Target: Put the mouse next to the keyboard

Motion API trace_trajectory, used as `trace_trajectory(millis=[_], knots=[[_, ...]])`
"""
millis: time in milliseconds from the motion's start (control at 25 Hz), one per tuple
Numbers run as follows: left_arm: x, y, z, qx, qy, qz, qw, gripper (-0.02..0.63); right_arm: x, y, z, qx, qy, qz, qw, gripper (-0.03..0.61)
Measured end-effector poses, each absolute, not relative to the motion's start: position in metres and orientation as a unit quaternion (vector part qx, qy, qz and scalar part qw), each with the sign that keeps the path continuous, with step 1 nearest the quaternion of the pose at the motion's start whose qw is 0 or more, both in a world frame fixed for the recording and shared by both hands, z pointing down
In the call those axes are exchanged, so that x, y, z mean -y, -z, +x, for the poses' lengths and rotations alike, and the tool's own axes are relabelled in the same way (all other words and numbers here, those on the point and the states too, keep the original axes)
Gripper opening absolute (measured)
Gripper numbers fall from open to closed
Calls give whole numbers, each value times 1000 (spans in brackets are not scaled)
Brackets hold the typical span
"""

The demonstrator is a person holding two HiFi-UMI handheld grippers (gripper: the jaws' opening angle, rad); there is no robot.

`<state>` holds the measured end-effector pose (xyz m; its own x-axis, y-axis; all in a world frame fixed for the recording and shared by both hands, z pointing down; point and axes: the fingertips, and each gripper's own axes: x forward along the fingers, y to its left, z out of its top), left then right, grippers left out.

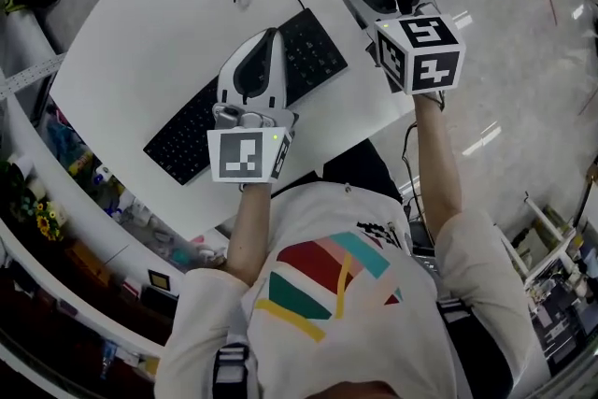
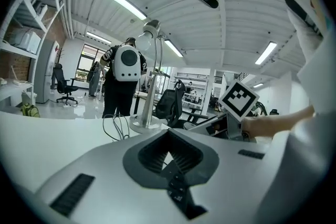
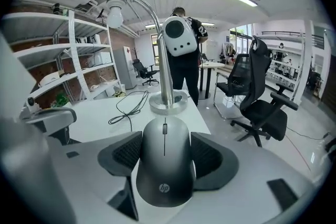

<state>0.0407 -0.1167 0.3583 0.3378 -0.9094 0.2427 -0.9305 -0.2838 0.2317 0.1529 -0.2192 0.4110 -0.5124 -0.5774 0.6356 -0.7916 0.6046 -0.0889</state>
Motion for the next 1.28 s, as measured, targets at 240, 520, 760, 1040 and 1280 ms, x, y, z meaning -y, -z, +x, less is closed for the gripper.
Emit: trace_trajectory(millis=[240, 520, 760, 1040, 1280], knots=[[115, -365, 52, 565, -44, 805, 176, 44, 201, -452, 169, 835, -218, 396, 313, 301], [117, -372, 58, 556, -48, 810, 181, 43, 198, -477, 176, 823, -224, 395, 341, 301], [116, -368, 61, 556, -37, 812, 175, 44, 200, -479, 175, 822, -217, 399, 342, 301], [114, -369, 57, 563, -32, 807, 177, 44, 200, -483, 170, 829, -197, 392, 346, 302], [109, -365, 59, 562, -37, 809, 170, 43, 198, -483, 171, 831, -198, 390, 344, 302]])
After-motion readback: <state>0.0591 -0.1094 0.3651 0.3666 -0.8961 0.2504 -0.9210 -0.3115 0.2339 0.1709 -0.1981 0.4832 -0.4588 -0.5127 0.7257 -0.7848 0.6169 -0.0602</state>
